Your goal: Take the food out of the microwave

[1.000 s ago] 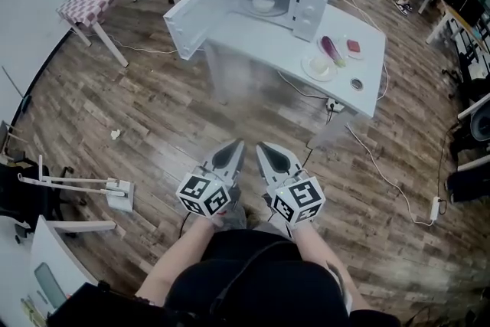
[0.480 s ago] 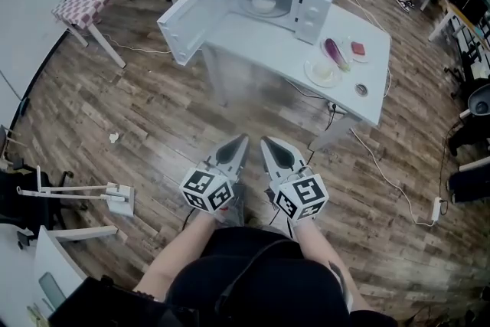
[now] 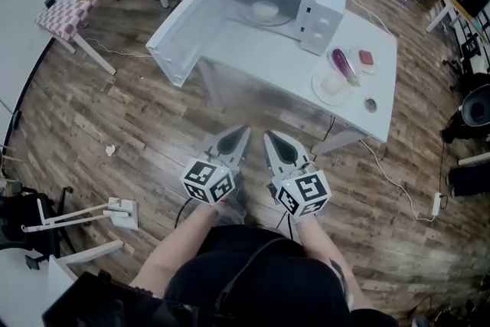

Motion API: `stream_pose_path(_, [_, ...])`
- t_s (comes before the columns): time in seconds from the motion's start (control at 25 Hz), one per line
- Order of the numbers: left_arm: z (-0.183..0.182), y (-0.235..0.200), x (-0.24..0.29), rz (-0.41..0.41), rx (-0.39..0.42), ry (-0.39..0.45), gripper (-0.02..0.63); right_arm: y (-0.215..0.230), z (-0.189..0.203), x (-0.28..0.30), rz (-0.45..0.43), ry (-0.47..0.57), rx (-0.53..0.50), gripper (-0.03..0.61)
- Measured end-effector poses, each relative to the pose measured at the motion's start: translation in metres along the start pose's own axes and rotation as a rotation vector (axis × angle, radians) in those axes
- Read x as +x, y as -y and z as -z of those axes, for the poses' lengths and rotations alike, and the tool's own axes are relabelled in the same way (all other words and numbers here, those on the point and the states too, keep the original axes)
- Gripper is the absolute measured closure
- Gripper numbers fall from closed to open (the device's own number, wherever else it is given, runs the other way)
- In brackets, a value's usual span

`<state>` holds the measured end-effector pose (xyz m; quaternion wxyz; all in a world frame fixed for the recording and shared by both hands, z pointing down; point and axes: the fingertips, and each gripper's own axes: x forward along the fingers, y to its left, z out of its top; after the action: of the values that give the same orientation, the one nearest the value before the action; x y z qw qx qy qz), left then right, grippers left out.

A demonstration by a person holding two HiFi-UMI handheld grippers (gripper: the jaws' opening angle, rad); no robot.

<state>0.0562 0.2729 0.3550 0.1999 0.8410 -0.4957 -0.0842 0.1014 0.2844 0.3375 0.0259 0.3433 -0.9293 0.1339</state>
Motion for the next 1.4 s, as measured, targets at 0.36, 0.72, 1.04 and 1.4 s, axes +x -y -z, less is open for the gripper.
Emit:
stream_pose_path(0.36, [-0.014, -0.059, 0.035, 0.029, -0.036, -0.048, 0.603, 0.026, -0.001, 0.068, 0.043, -0.034, 0.035, 0.56])
stream_pose_path(0.72, [-0.029, -0.11, 0.064, 0.087, -0.037, -0.074, 0.603, 0.048, 0.002, 0.124, 0.109, -0.051, 0.055, 0.56])
stream_pose_path(1.04, [-0.039, -0.134, 0.082, 0.118, -0.058, -0.05, 0.603, 0.063, -0.001, 0.148, 0.154, -0.05, 0.062, 0.56])
stream_pose_path(1.4, [-0.044, -0.161, 0.092, 0.075, -0.086, -0.023, 0.603, 0.074, 0.002, 0.181, 0.119, -0.079, 0.056, 0.56])
